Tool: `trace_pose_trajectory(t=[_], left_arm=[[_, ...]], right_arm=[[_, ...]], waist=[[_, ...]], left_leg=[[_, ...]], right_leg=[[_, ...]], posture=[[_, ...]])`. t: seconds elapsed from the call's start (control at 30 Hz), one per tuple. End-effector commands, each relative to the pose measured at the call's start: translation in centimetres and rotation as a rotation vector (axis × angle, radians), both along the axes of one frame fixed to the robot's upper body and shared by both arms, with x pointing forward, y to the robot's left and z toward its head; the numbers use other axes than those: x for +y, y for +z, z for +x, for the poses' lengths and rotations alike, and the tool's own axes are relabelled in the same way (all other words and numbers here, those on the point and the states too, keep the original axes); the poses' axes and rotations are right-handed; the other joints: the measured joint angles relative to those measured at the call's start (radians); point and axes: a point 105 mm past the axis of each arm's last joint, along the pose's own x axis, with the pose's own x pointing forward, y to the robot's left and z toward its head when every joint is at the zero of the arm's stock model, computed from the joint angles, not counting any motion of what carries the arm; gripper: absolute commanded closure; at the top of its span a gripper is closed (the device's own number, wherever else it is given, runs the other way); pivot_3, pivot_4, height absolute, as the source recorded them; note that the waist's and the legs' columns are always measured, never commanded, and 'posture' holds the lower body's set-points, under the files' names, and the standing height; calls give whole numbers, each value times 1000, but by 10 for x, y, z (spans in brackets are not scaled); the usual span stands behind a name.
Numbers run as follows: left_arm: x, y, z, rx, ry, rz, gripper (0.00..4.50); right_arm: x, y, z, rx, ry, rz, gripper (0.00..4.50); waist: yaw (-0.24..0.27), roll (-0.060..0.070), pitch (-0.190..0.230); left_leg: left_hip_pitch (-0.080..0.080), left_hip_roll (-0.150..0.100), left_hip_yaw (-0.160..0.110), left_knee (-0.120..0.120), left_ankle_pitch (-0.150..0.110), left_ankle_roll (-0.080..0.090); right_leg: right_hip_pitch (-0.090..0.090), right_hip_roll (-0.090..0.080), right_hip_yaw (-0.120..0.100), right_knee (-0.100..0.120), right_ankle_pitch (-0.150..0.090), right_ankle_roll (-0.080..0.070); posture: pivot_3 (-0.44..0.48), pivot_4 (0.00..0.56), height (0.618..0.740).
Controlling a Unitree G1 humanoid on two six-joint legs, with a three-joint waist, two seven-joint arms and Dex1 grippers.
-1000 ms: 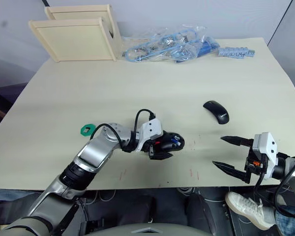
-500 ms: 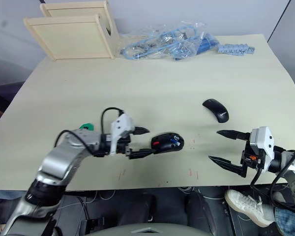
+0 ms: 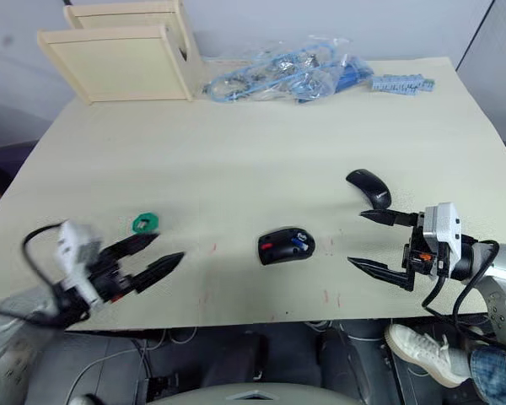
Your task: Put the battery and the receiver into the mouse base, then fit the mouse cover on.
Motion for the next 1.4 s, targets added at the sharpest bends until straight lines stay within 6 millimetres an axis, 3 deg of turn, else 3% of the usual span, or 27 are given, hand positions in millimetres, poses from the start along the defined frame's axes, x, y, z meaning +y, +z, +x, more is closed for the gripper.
trace_pose_trajectory(t=[0.03, 0.17, 0.37, 0.5, 0.87, 1.1, 1.4], left_arm=[[28, 13, -1, -54, 137, -1, 126], [57, 17, 6, -53, 232, -6, 126], [74, 22, 17, -58, 278, 35, 126], [61, 31, 31, -92, 259, 51, 1833], [46, 29, 54, -92, 227, 75, 1833], [48, 24, 56, -74, 220, 106, 1833], [53, 17, 59, -61, 244, 150, 1833]], right_arm=[[3, 5, -1, -27, 7, 26, 0], [9, 3, 0, -27, 11, 48, 0], [13, 2, -1, -35, 19, 53, 0], [17, 0, -4, -33, 28, 79, 0], [23, 5, -15, -75, 30, 123, 0], [24, 4, -21, -103, -30, 150, 0], [31, 5, -32, -104, 21, 151, 0]], waist=[[13, 0, 0], [16, 0, 0], [7, -1, 1], [6, -1, 1], [-2, -1, 1], [-3, -1, 1], [-2, -1, 1]], left_leg=[[0, -1, 0, 0, 0, 0], [0, -1, 1, 0, 0, 0], [0, -2, 0, 0, 0, 0], [0, -1, -1, 0, 0, 0], [0, -1, -1, 0, 0, 0], [0, -1, 0, 0, 0, 0], [0, -1, 0, 0, 0, 0]], right_leg=[[1, 0, -2, 0, 0, 0], [1, 0, -2, 0, -1, -1], [0, 0, -1, -1, 0, 0], [0, 0, -1, 0, 0, 0], [0, 0, 0, 1, 0, 0], [0, 0, 0, 0, 0, 0], [0, 0, 0, 0, 0, 0]], posture=[[0, 150, 740], [0, 150, 740], [0, 150, 740], [0, 150, 740], [0, 150, 740], [0, 150, 740], [0, 150, 740]])
